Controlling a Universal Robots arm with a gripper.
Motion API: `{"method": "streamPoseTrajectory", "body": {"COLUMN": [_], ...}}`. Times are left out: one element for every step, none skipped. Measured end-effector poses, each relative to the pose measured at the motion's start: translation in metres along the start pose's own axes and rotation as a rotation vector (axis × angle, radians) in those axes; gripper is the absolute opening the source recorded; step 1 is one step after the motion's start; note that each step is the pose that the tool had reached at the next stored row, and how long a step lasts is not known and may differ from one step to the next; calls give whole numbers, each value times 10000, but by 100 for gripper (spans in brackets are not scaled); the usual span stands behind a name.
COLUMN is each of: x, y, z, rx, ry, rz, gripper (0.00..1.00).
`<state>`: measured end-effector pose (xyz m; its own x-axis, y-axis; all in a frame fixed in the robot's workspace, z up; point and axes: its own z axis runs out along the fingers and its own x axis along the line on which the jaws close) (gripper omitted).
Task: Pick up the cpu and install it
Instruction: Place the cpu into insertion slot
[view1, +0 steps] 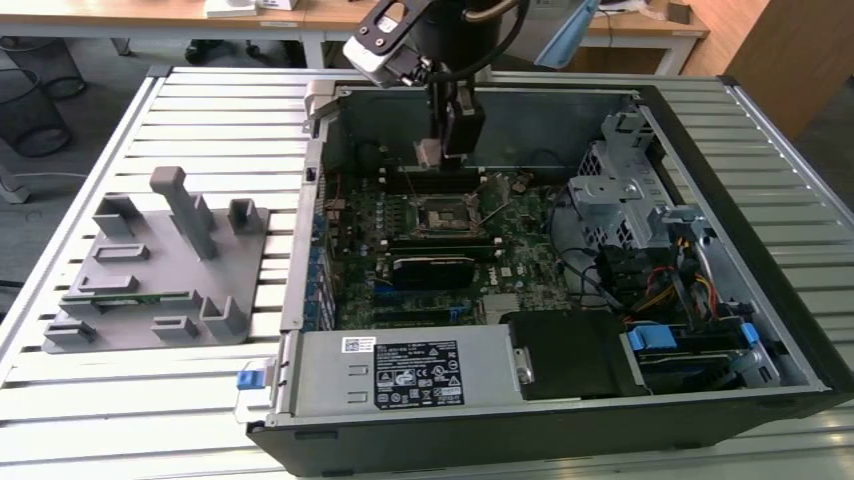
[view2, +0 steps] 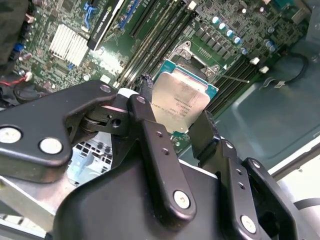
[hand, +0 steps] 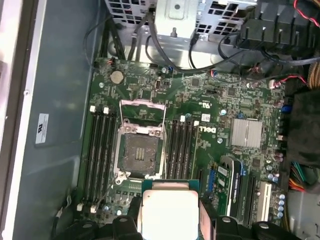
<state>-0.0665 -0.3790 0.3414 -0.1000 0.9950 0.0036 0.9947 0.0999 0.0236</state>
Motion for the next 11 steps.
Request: {"method": "streamPoseTrajectory", "body": {"x": [0,0,0,0,2,9,20,32,49,63,77], "y": [0,0,0,1,2,3,4,5,8,12,16], "z": [6,12,19,27,36,43,50,56,60,65,74], "rx": [-1,-1,-1,-1,-1,0,-1,-3,-2,-3,-3], "ry": [-2,-6,-9,-12,-16,-18,-17,-15,-16,-16,-16], "rz": [132,260,388,514,593,634,657,665,666,665,665], "gripper": [54,54,54,54,54,54,54,54,54,54,54]}}
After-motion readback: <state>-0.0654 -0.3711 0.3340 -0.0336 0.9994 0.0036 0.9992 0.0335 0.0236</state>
